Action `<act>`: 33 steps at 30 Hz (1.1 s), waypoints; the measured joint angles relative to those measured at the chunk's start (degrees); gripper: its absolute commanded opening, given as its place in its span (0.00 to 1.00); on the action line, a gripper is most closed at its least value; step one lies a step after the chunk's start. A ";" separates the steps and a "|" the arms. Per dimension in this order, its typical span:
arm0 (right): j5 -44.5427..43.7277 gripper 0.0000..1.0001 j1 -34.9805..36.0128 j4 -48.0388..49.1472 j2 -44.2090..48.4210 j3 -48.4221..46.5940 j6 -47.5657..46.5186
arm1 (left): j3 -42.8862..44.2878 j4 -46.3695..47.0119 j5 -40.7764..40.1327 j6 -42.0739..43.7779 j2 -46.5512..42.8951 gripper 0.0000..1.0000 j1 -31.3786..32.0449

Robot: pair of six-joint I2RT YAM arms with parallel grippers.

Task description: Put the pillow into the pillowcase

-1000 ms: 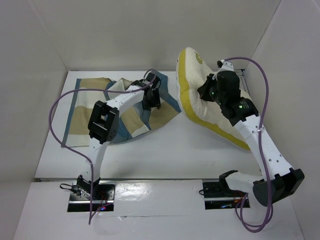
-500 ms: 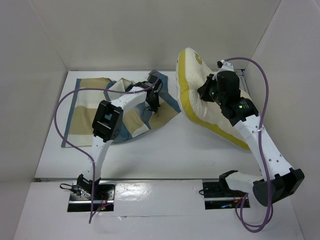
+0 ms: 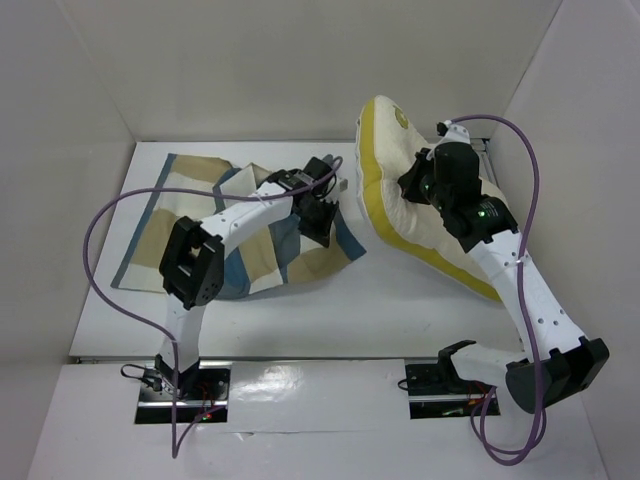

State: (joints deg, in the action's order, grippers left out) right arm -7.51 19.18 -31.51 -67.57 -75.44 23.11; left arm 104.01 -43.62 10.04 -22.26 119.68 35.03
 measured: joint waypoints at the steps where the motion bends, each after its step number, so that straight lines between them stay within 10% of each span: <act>1: -0.20 0.00 -0.04 -0.02 0.00 0.00 0.00 | -1.64 -1.14 1.03 1.01 -1.84 0.00 1.09; 5: -0.68 0.00 -0.37 -0.24 0.04 0.02 0.00 | -7.93 -5.29 2.91 3.10 -7.02 0.06 6.36; 7: -0.76 0.00 -0.63 -0.26 0.07 0.02 0.00 | -10.08 -8.59 1.77 4.28 -8.31 0.55 9.27; 10: -0.87 0.00 -1.14 -0.26 0.07 0.02 -0.02 | -11.50 -13.18 -0.31 4.22 -9.62 0.78 12.24; 15: -0.92 0.00 -1.40 -0.24 0.07 0.02 -0.02 | -10.67 -17.11 -2.78 0.85 -14.27 0.68 6.64; 22: 1.03 0.00 -1.53 -0.15 0.04 0.31 -0.13 | -7.93 -15.39 -17.44 -9.62 -15.26 0.89 -6.60; 33: 10.56 0.00 0.00 -0.11 -3.52 1.88 -2.45 | -5.18 -16.55 -34.62 -21.38 1.03 0.84 -7.15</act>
State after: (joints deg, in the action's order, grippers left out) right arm 3.05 19.18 -31.62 -71.09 -73.56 20.67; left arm 98.83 -60.16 -24.58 -43.64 120.70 27.88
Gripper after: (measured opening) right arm 0.031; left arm 0.874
